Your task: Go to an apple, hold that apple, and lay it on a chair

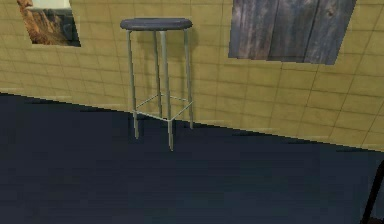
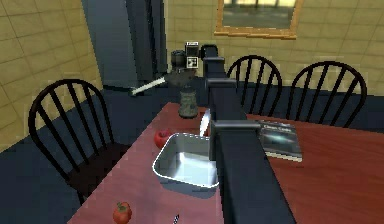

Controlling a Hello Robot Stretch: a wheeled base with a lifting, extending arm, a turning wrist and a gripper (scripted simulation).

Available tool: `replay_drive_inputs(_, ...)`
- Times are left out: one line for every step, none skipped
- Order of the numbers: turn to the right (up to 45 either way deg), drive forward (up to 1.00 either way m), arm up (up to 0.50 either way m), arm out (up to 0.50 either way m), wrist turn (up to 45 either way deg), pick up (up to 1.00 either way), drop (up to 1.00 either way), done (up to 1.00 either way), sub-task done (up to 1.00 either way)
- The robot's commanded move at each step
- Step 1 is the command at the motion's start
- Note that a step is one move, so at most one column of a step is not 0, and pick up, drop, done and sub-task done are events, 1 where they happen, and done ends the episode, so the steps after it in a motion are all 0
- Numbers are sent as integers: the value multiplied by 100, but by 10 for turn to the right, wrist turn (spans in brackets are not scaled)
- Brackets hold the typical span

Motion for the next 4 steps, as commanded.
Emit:
replay_drive_inputs(0,0,0,0,150,0,0,0,0)
replay_drive_inputs(0,0,-30,0,0,0,0,0,0)
replay_drive_inputs(0,0,0,0,0,100,0,0,0)
replay_drive_inputs(0,0,10,0,0,0,0,0,0)
